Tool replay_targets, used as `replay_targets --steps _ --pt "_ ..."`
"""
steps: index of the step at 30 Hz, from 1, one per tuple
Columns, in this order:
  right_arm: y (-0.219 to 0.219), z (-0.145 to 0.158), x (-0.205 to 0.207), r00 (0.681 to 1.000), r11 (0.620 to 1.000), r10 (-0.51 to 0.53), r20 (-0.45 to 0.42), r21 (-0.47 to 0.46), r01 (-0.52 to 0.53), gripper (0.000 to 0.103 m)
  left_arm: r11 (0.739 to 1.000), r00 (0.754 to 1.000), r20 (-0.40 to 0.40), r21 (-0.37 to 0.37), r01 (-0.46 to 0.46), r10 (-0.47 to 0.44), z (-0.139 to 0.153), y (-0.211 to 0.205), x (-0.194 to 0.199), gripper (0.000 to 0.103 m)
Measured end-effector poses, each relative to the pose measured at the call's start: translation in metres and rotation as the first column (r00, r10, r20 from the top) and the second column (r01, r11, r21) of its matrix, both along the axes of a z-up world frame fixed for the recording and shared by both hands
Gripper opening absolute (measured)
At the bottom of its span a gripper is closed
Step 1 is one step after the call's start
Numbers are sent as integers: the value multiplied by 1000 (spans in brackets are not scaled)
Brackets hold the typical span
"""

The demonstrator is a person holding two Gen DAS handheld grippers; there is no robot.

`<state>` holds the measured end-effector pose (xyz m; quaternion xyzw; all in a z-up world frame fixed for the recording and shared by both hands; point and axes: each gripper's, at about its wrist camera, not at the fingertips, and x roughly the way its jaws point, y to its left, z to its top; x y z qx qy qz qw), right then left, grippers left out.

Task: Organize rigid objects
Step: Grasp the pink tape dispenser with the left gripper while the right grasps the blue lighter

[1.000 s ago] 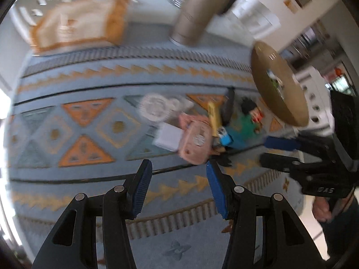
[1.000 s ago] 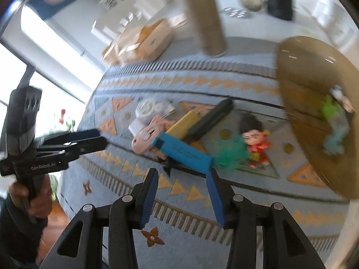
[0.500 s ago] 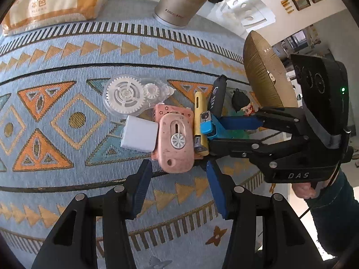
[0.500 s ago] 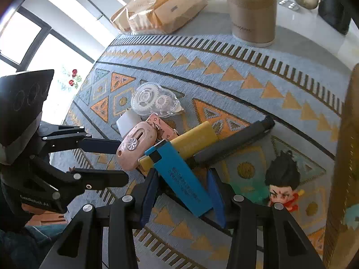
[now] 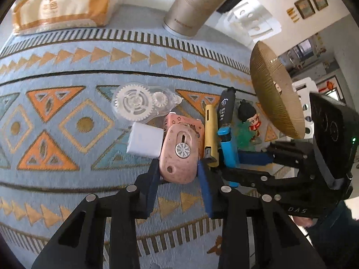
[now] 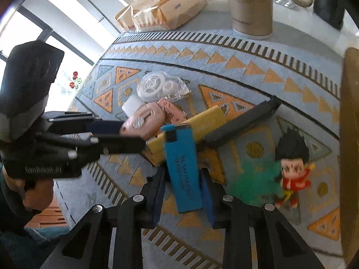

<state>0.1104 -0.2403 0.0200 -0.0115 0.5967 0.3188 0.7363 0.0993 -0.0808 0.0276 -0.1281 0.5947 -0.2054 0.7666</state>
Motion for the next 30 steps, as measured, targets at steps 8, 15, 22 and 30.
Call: replay_targets --steps 8,15,22,30 --pt "-32 17 -47 993 992 -118 -7 -40 118 26 999 1000 -13 47 -13 14 8 17 -45 31" --pt "-60 3 -64 963 967 -253 -90 -45 250 25 994 998 -47 102 -32 36 -12 14 -61 43" --pt "-84 -3 -70 948 951 -300 -105 -109 289 29 954 1000 14 301 -5 1 -8 -2 -64 63" --pt "-54 -3 -77 982 972 -190 -18 -144 186 40 897 993 90 441 27 -74 -13 -35 -65 61"
